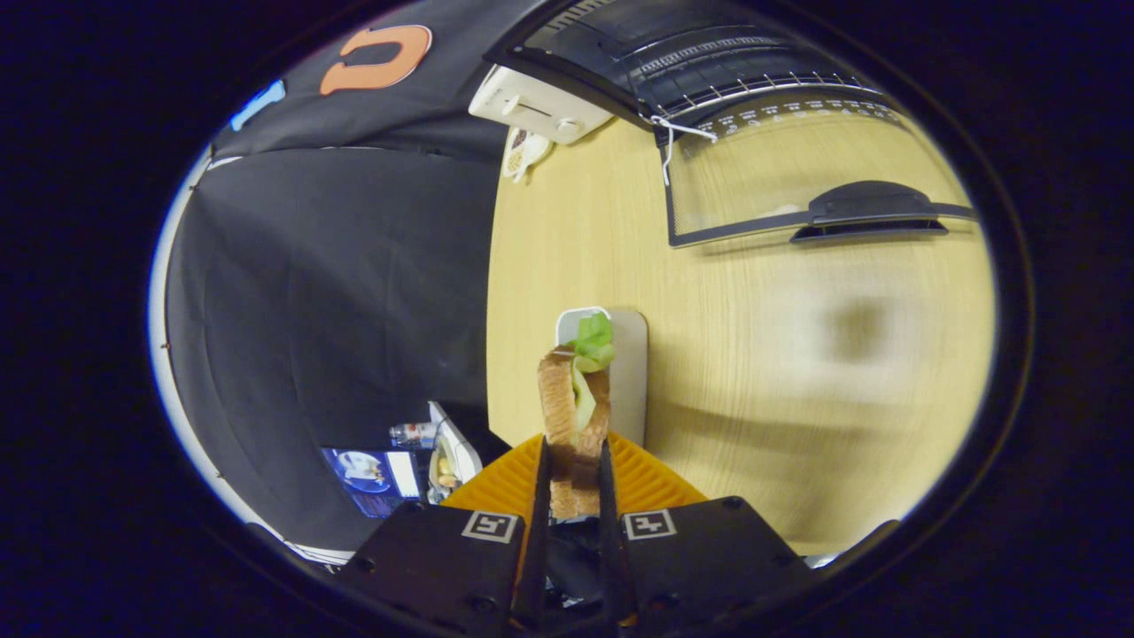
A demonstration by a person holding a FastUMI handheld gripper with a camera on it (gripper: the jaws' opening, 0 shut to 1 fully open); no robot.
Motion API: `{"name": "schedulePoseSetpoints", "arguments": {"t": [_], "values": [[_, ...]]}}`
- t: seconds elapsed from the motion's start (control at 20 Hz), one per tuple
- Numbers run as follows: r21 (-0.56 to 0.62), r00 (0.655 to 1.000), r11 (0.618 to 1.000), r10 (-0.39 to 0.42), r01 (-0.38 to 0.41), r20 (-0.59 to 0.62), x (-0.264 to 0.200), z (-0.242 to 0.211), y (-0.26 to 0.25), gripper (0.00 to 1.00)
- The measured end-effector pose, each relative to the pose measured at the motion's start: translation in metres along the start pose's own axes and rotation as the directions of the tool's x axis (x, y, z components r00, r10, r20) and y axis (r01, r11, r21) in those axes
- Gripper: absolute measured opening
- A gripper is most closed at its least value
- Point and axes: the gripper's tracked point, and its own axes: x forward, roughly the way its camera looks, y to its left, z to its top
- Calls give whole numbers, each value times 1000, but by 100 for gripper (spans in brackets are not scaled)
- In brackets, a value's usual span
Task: Open the toaster oven, put the food inside, and close the toaster oven door.
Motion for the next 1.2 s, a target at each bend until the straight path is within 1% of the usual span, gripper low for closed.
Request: {"name": "schedulePoseSetpoints", "arguments": {"t": [0.15, 0.25, 0.4, 0.45, 0.6, 0.75, 0.95, 1.15, 1.2], "values": [[27, 994, 995, 93, -95, 52, -35, 5, 30, 29], [50, 979, 986, 151, -159, 133, -68, 21, 46, 29], [57, 937, 969, 214, -239, 276, -120, 49, 55, 29], [53, 920, 966, 222, -252, 324, -136, 60, 52, 29], [57, 871, 970, 185, -235, 455, -169, 89, 27, 28], [88, 818, 967, 151, -238, 555, -174, 124, -7, 28], [132, 774, 960, 113, -247, 623, -164, 173, -46, 28], [153, 731, 962, 64, -227, 680, -141, 227, -81, 28], [168, 707, 952, 65, -256, 704, -139, 237, -84, 28]]}}
